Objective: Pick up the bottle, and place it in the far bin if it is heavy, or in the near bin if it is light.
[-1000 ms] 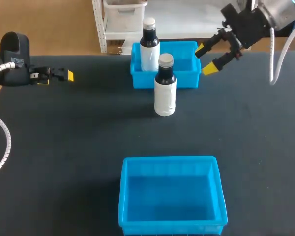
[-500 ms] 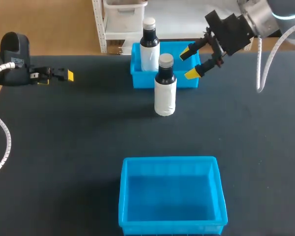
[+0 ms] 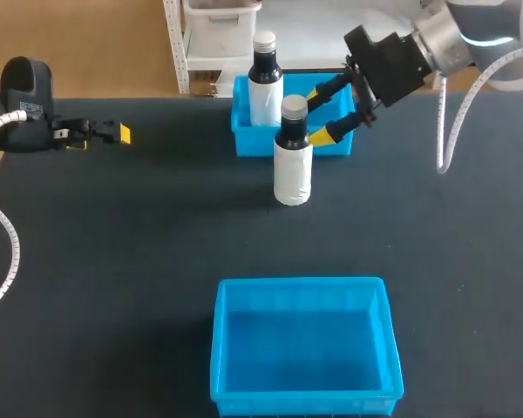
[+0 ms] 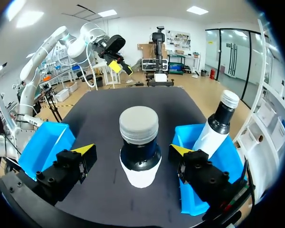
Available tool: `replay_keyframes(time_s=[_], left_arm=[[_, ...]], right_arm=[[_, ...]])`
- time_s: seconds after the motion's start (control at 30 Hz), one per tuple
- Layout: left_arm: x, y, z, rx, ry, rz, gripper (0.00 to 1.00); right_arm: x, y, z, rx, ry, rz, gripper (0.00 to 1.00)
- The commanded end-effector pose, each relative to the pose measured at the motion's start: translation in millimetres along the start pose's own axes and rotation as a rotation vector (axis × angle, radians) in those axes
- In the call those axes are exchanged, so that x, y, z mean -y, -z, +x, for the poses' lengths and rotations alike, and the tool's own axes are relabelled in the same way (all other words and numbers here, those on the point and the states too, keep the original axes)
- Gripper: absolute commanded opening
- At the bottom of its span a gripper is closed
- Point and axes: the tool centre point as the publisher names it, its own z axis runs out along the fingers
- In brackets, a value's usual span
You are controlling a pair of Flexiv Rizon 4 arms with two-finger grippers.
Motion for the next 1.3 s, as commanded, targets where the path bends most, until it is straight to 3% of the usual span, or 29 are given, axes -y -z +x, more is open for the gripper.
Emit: replay_keyframes(time_s=[0.03,1.13,1.3], left_arm=[[0.0,0.0,0.0,0.000,0.000,0.000,1.00],[0.0,0.0,0.0,0.000,0.000,0.000,1.00],[0.0,0.0,0.0,0.000,0.000,0.000,1.00]], right_arm=[[5.6,-5.9,-2.5,0.000,-0.001,-0.010,1.00],[9.0,-32.2,-9.8,0.011,-0.012,-0.042,1.00],[9.0,-33.1,-9.2,0.012,-0.013,-0.044,0.86]])
